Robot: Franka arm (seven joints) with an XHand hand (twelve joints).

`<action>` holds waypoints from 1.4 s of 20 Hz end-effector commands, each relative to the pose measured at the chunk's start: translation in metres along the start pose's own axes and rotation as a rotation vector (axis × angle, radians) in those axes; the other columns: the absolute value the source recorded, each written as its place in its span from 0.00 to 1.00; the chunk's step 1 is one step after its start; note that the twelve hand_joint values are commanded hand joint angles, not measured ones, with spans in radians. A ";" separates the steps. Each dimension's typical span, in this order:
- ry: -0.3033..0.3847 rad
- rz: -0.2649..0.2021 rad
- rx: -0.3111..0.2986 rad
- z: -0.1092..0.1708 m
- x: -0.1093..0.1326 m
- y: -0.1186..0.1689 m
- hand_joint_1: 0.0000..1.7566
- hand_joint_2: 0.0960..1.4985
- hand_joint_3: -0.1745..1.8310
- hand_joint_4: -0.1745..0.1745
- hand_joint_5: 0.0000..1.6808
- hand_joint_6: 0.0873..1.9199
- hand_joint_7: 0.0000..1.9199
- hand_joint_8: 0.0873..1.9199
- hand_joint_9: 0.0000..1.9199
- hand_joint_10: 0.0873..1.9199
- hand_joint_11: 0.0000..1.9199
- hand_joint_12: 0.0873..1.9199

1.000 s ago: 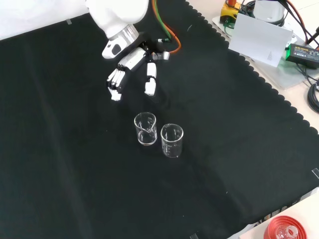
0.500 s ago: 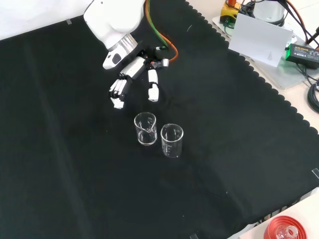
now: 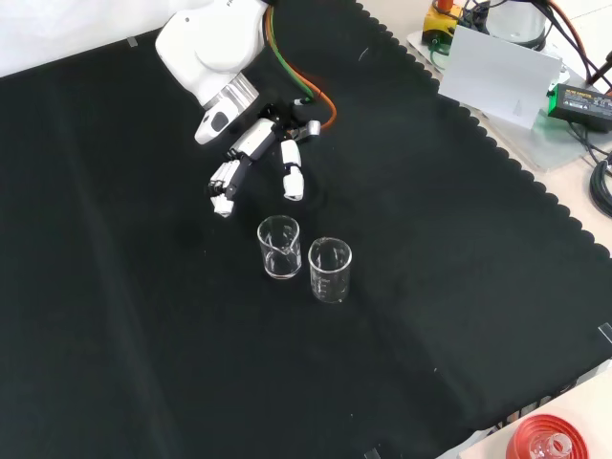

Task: Pick up the beaker on the right.

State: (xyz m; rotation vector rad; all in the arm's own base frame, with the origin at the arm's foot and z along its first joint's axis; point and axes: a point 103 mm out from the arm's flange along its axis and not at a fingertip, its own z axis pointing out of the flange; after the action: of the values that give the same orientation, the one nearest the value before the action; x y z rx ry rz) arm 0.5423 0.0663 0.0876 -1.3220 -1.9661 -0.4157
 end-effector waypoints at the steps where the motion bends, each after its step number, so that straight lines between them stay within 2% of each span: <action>1: 0.043 -0.027 -0.019 0.008 0.003 0.005 0.46 0.52 0.00 0.12 0.12 0.00 0.06 0.34 0.11 0.38 0.00 0.55; 10: 0.054 -0.041 0.000 0.023 0.003 0.013 0.50 0.54 0.00 0.13 0.17 0.00 0.10 0.34 0.15 0.36 0.00 0.57; 28: 0.106 -0.058 -0.015 0.048 0.003 0.024 0.50 0.54 0.00 0.13 0.17 0.00 0.10 0.34 0.14 0.36 0.00 0.58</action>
State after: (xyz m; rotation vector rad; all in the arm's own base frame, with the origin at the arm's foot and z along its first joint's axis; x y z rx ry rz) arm 0.5450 0.1042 0.0563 -1.2376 -1.9265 -0.5085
